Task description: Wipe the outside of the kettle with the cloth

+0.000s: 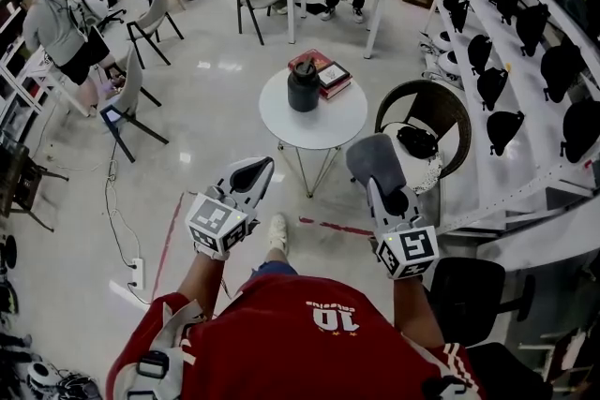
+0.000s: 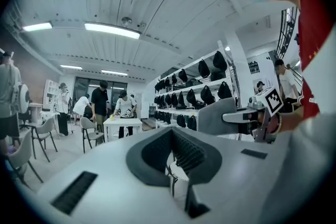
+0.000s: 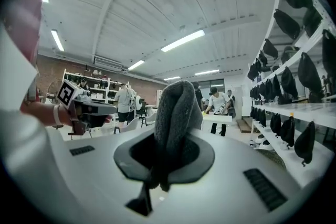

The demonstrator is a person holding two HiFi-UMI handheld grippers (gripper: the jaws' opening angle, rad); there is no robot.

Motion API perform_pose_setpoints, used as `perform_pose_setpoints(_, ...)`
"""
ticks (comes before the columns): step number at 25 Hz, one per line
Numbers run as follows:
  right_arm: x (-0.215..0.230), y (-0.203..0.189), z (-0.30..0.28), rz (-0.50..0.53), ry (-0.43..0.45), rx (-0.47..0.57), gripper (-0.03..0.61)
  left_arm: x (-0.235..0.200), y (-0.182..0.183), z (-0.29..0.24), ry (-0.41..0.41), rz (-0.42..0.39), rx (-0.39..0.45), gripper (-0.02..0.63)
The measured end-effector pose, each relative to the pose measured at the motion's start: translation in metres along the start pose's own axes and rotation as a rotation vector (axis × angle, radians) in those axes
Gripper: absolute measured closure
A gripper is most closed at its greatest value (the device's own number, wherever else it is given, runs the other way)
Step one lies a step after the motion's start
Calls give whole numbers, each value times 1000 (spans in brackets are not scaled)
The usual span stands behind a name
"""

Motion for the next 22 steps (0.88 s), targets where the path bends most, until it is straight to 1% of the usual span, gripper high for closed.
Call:
perform_pose_setpoints(4,-2,-4,-7,-21,27,-24,534,-2,-3,-2,-26,14,-15,609)
perform_pose_setpoints(8,-1,1,-14,-17,40,-26,534,-10,1,-4,-8,43,6,609)
perform_pose_setpoints(11,-1,5,-22,-4,40,-21,532,-18,4,-7,-1,42,10,609)
perform_pose_setpoints(15,5,7,-32,3,31,-19,532,-25,4,-16,-16,45,0,609)
perform_pose_setpoints(18,13,7,-40,3,24,-21,534,-29,4,-26,-32,32,-5,609)
perform_pose_setpoints(22,23,7,-51,-6,20,-26,532,-34,1,-41,-47,-5,-38,609)
Point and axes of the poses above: the fingertips, and each gripper's own axes: z backward along the fingers, x to its right, y out of its top, the point moved 8 cm from there along z, backward along the fingers, and after that the axes turned 5 degrees about y, right-handed, at the moved point
